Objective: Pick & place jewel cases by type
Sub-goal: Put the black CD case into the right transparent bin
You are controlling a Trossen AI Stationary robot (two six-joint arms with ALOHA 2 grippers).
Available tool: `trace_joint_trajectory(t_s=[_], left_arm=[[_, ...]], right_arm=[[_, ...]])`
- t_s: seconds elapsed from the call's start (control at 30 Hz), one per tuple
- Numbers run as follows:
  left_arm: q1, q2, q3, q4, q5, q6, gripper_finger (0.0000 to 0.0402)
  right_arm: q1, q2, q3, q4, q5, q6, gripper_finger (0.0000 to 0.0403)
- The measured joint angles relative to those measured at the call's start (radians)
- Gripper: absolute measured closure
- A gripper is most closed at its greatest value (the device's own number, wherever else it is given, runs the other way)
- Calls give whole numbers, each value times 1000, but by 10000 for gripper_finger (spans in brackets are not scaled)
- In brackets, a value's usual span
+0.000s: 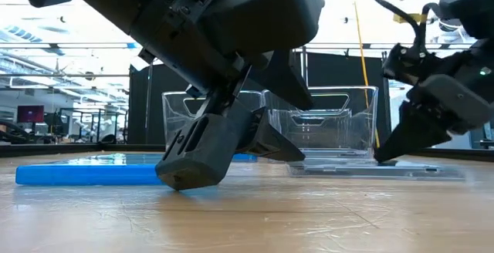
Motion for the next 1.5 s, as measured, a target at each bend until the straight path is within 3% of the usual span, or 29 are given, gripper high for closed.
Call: trace_joint_trajectory(t_s=[0.33,0.57,0.67,0.9,1.1,1.33,1.5], left_arm=[[-2,0,0,1,-35,-4,133],[-12,-2,1,-75,-15,-56,133],[-28,-22,-1,-144,57,-81,133],[-61,-83,-4,-197,258,-112,133],[-45,-85,-3,-231,307,-156,133],[-27,-86,-1,-239,333,-176,133],[-16,-86,-1,-239,347,-198,133]], right_arm=[[26,62,3,143,-154,5,403],[81,63,2,143,-141,24,403],[92,64,2,156,-102,20,403],[100,40,-3,324,-94,-163,403],[100,18,-2,287,-48,-161,403],[99,18,-2,78,-20,27,403],[100,18,-2,70,-21,50,403]])
